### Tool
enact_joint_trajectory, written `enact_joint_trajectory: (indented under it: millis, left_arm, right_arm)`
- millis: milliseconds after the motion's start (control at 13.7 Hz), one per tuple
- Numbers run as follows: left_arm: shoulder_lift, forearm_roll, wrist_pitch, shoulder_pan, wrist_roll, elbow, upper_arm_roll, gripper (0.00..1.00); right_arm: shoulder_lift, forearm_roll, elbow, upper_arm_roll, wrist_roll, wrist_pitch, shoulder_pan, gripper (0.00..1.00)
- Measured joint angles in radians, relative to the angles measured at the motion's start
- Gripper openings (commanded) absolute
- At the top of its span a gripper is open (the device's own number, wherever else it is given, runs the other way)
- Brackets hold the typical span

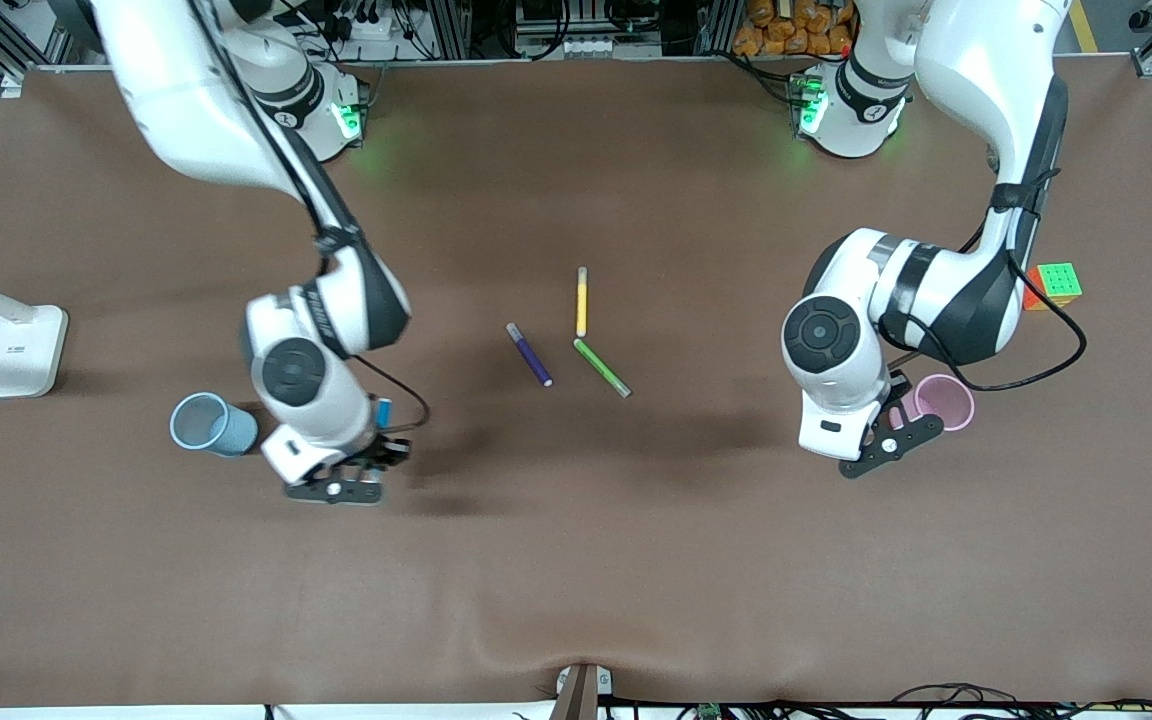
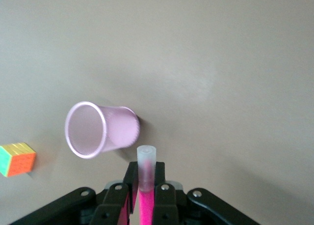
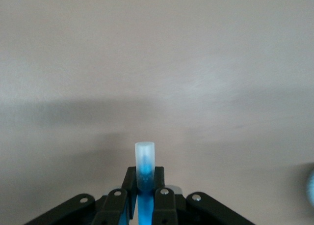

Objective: Place pink and blue markers in matching cups
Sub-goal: 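Carry the pink marker to the pink cup while the right carries blue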

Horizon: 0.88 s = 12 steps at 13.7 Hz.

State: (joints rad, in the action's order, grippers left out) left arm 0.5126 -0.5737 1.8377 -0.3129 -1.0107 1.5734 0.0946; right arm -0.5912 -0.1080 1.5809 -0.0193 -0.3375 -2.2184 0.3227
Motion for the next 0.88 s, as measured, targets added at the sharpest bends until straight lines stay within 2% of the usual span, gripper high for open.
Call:
enact_joint_trajectory:
  millis: [220, 439, 732, 878]
  left_arm:
    - [0.0, -0.115, -0.013, 0.011, 0.0, 0.012, -0.001, 0.0]
    - [-0.017, -0.233, -0.013, 0.048, 0.0, 0.057, -0.001, 0.0]
    - [-0.046, -0.363, 0.035, 0.08, -0.04, 0.137, 0.0, 0.0]
    - [-0.047, -0.434, 0.073, 0.093, -0.088, 0.175, 0.0, 0.0]
  right_arm:
    - [0.119, 0.066, 0.042, 0.0, 0.309, 0.081, -0.062, 0.0]
    - [0.212, 0.086, 0.108, 0.0, 0.603, 0.089, -0.1, 0.0]
    - [0.264, 0.094, 0.156, 0.001, 0.881, 0.084, -0.135, 0.0]
    - [0.275, 0.146, 0.161, 0.001, 1.03, 0.08, -0.175, 0.0]
